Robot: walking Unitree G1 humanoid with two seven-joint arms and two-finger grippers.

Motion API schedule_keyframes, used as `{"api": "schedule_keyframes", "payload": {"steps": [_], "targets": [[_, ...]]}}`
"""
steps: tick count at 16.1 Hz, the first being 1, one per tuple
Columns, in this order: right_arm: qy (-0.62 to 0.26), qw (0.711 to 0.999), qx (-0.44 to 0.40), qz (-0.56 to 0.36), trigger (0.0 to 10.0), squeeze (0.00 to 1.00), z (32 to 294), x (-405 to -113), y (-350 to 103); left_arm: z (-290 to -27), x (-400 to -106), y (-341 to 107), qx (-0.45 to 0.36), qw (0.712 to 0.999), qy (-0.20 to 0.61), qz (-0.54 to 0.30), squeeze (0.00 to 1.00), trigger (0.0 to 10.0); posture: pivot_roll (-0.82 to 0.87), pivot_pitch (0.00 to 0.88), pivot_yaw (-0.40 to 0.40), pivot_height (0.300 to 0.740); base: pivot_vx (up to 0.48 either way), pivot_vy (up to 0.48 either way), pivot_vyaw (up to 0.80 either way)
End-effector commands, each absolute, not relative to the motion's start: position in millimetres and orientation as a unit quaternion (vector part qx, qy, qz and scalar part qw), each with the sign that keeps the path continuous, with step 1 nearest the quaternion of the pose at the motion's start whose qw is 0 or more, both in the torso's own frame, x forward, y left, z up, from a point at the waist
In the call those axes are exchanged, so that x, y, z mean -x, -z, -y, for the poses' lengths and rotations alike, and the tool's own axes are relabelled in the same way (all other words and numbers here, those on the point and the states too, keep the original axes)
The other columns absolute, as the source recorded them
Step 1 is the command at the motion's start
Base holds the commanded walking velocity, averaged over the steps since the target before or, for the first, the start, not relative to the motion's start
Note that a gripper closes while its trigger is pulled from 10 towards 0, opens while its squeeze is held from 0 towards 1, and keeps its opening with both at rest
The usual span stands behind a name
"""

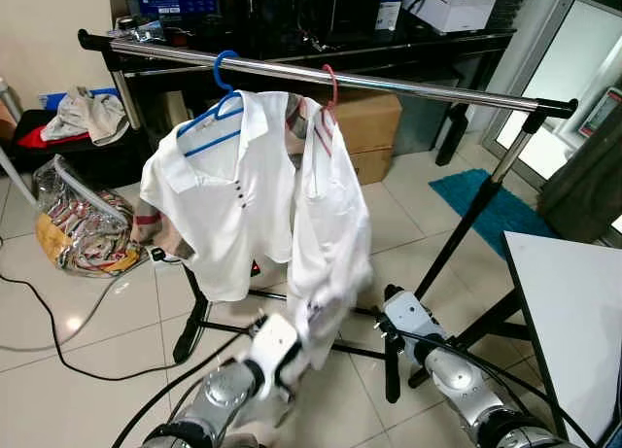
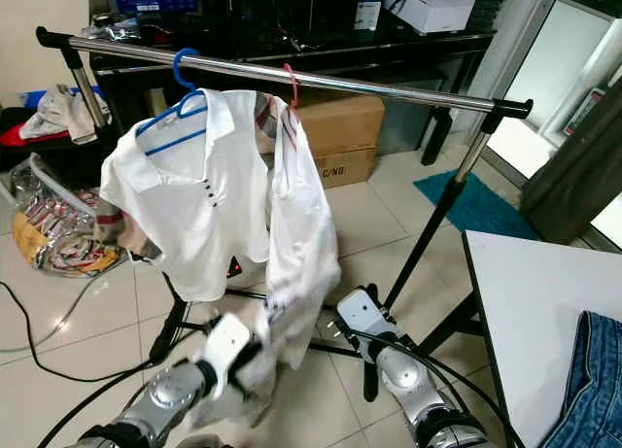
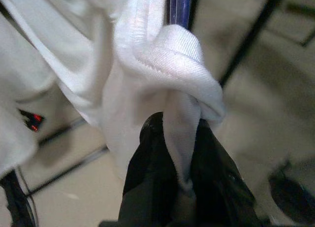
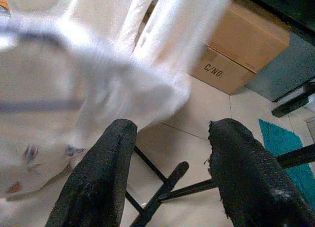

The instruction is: Hang hanger

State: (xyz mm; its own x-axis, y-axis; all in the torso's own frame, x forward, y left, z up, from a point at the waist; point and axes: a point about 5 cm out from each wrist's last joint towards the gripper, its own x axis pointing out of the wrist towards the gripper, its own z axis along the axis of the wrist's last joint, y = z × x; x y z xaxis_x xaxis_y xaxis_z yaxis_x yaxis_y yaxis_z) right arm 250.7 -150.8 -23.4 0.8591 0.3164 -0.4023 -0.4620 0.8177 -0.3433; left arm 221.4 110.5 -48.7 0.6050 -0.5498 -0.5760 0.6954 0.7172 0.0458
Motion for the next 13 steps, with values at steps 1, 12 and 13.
{"api": "schedule_keyframes", "payload": {"steps": [1,12,13], "targets": [[-0.201,0.935,0.226,-0.183,10.0,0.00,157.1,-248.1,27.0,-108.3,-221.3,48.6,-0.137,0.878,0.366,-0.276,0.00,10.0,0.24,0.000,-0.048,0.740,0.000,0.000,0.00],[-0.201,0.938,0.220,-0.178,10.0,0.00,154.1,-252.3,24.2,-138.2,-293.5,-17.1,-0.143,0.971,0.170,-0.090,0.00,10.0,0.24,0.000,-0.052,0.740,0.000,0.000,0.00],[-0.203,0.939,0.217,-0.172,10.0,0.00,152.4,-254.2,22.2,-137.6,-300.9,-26.5,-0.136,0.973,0.175,-0.071,0.00,10.0,0.24,0.000,-0.052,0.740,0.000,0.000,0.00]]}}
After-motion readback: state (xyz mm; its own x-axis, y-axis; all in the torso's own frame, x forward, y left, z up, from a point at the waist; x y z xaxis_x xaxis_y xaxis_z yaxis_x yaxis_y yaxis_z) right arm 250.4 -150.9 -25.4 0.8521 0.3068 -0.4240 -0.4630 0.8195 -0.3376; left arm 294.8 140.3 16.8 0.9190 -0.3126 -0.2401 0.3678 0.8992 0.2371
